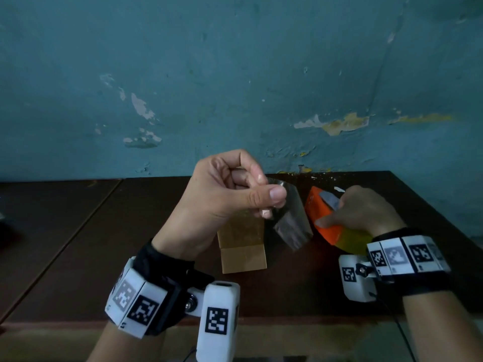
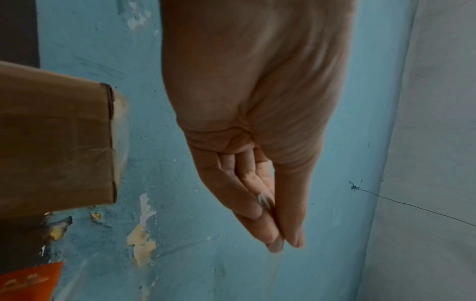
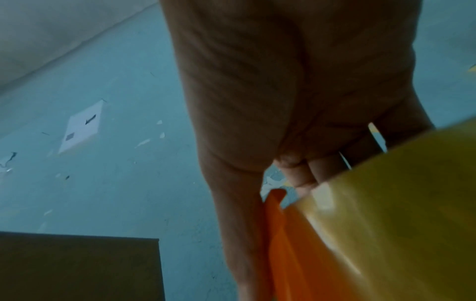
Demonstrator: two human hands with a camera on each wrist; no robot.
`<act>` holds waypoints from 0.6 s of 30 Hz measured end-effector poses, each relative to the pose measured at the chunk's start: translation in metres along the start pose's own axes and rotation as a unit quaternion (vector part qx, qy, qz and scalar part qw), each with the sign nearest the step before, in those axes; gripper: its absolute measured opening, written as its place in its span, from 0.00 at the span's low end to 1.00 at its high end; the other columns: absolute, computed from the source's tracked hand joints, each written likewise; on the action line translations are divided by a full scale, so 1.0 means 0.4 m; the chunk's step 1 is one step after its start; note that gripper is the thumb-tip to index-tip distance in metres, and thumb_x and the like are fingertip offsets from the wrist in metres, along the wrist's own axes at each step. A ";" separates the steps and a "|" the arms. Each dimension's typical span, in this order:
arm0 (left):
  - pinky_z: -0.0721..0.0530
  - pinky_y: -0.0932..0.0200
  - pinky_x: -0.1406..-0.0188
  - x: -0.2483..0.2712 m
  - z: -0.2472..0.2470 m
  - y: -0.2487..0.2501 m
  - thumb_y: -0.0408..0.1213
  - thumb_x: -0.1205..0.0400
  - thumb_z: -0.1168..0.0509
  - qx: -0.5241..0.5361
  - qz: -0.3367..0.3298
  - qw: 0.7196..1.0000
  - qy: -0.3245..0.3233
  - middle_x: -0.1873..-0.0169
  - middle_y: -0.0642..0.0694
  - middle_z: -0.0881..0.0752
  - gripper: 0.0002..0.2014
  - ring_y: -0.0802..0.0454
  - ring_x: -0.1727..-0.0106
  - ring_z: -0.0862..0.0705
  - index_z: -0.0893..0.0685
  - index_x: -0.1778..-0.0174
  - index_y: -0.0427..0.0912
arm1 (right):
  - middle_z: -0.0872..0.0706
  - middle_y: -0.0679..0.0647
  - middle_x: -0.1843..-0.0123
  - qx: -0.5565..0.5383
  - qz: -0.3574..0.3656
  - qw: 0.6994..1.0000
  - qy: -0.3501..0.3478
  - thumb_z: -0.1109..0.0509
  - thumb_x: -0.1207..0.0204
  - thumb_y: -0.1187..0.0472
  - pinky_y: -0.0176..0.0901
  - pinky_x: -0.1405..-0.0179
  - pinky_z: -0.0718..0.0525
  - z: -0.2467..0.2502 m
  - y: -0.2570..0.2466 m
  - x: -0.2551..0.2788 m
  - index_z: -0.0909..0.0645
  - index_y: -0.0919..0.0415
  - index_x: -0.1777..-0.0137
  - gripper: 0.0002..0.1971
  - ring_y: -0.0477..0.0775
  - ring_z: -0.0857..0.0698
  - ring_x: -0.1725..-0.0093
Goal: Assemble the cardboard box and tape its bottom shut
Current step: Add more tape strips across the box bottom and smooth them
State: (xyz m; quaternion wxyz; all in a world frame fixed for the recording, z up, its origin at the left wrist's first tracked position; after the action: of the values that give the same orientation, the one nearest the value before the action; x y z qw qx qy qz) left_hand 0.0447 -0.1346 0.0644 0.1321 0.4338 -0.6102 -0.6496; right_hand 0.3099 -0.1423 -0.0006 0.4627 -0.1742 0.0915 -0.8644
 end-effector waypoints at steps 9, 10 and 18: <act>0.17 0.62 0.73 -0.001 0.020 0.000 0.25 0.28 0.25 -0.010 -0.004 1.000 0.006 0.72 0.42 0.10 0.11 0.52 0.76 0.15 0.23 0.62 0.34 | 0.15 0.56 0.69 -0.008 0.014 0.999 0.045 0.23 0.32 0.31 0.50 0.64 0.21 0.019 0.004 -0.001 0.19 0.62 0.66 0.30 0.56 0.15 0.67; 0.16 0.62 0.73 -0.002 0.023 -0.001 0.26 0.28 0.25 -0.012 -0.005 1.000 0.008 0.72 0.42 0.10 0.11 0.52 0.76 0.15 0.23 0.62 0.34 | 0.15 0.58 0.71 -0.020 0.021 0.997 0.075 0.23 0.31 0.33 0.52 0.65 0.19 0.029 0.004 0.005 0.17 0.64 0.69 0.31 0.58 0.15 0.69; 0.16 0.61 0.73 -0.007 0.038 -0.010 0.32 0.31 0.22 -0.020 -0.006 0.999 0.024 0.70 0.38 0.10 0.13 0.51 0.76 0.15 0.21 0.62 0.37 | 0.08 0.52 0.69 -0.289 0.135 0.934 0.160 0.22 0.24 0.47 0.51 0.54 0.12 0.053 -0.033 0.038 0.11 0.58 0.63 0.15 0.53 0.09 0.62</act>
State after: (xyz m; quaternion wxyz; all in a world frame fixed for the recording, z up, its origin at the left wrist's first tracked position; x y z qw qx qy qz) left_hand 0.0367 -0.1214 0.0599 0.1515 0.4506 -0.5910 -0.6517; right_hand 0.3002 -0.1476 0.0263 0.4838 -0.1456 0.4327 -0.7467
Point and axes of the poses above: each hand's wrist, its own x-axis away from the middle knuckle, its own z-axis out of the back of the hand, y = z × x, the point moved 2 cm from there along -x, towards the middle knuckle
